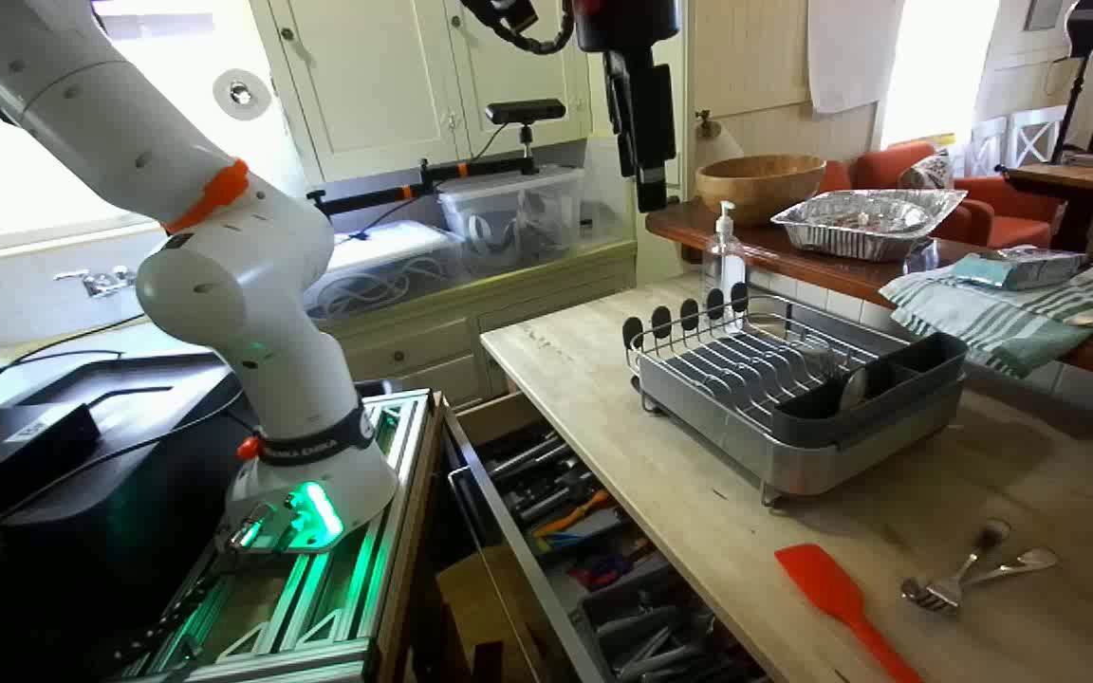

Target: Put the silver fork on the dishrack.

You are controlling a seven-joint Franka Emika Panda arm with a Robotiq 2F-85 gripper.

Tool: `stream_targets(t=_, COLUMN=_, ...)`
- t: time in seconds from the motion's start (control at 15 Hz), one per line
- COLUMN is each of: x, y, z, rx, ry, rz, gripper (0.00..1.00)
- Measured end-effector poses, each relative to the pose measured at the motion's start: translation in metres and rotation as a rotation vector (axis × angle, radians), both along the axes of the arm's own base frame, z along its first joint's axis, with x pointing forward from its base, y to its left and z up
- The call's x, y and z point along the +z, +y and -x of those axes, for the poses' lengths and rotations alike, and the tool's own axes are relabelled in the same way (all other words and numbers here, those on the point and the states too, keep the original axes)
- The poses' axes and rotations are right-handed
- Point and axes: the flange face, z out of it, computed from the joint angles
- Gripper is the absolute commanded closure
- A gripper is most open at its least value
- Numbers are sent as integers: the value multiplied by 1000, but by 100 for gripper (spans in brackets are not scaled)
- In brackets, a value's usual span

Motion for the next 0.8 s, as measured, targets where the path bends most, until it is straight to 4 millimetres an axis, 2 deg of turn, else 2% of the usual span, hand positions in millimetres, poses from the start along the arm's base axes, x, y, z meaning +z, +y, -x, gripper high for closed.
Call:
stream_targets(t=0.6, x=0, y=-1, z=0, rx=-3, ry=1, rz=1, gripper=0)
stream_targets(t=0.8, x=-5, y=-12, z=-8, rx=-25, ry=-6, rz=-14, gripper=0)
